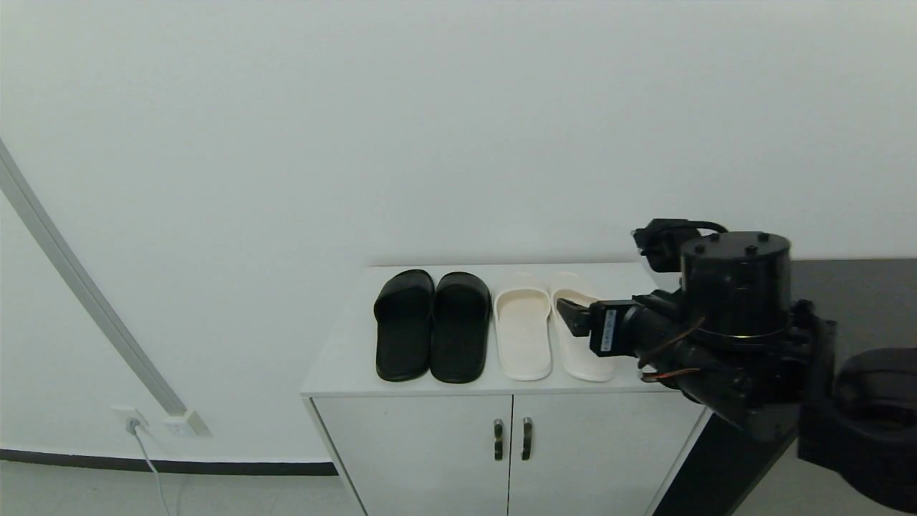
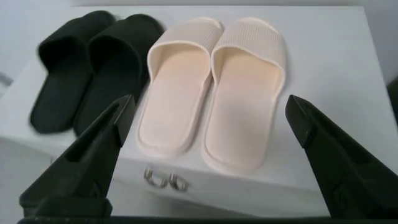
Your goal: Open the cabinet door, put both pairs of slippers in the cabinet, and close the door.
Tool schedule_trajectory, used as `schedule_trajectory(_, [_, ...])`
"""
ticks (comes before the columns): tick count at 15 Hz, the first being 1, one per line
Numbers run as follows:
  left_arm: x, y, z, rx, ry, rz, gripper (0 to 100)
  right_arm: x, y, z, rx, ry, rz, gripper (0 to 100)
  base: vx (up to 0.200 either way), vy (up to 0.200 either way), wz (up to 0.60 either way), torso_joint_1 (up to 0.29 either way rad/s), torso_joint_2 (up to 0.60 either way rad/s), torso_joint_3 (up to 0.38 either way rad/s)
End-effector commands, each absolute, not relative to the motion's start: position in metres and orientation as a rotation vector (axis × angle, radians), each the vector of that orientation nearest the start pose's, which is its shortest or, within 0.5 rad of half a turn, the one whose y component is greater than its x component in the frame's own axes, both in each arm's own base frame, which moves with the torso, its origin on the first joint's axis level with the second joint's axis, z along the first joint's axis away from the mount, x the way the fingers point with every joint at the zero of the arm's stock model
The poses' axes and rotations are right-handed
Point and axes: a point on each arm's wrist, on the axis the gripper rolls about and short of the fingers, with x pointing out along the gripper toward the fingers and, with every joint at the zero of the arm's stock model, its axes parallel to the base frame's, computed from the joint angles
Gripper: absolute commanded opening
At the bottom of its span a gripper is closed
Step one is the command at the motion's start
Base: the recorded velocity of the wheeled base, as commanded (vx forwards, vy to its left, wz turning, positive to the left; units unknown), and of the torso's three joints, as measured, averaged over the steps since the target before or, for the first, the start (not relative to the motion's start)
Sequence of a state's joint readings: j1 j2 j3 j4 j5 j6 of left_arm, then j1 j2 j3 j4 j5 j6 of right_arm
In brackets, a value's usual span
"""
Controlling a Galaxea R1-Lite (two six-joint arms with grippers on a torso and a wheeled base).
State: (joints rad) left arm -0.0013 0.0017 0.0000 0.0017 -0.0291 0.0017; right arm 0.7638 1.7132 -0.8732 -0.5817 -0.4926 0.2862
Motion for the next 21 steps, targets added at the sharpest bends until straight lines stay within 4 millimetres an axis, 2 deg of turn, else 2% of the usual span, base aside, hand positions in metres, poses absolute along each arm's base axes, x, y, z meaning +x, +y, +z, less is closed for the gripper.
schedule_trajectory(1, [-0.023,-0.001,0.075,0.001,0.005,-0.031,0,0.269,0.244,0.149,0.096,0.252,0.155,100,0.0,0.0,0.0,0.0,0.0,0.0])
schedule_trajectory(3, [-0.023,-0.001,0.075,0.001,0.003,-0.031,0,0.284,0.257,0.129,0.071,0.252,0.127,100,0.0,0.0,0.0,0.0,0.0,0.0])
schedule_trajectory(6, [-0.023,-0.001,0.075,0.001,0.005,-0.032,0,0.302,0.268,0.116,0.07,0.25,0.097,100,0.0,0.0,0.0,0.0,0.0,0.0])
schedule_trajectory(10, [-0.023,-0.001,0.075,0.001,0.005,-0.029,0,0.329,0.27,0.109,0.085,0.234,0.066,100,0.0,0.0,0.0,0.0,0.0,0.0])
schedule_trajectory(15, [-0.023,-0.001,0.075,0.001,0.003,-0.031,0,0.353,0.273,0.098,0.073,0.227,0.046,100,0.0,0.0,0.0,0.0,0.0,0.0])
schedule_trajectory(21, [-0.023,-0.001,0.075,0.001,0.005,-0.031,0,0.388,0.272,0.092,0.035,0.182,0.014,100,0.0,0.0,0.0,0.0,0.0,0.0])
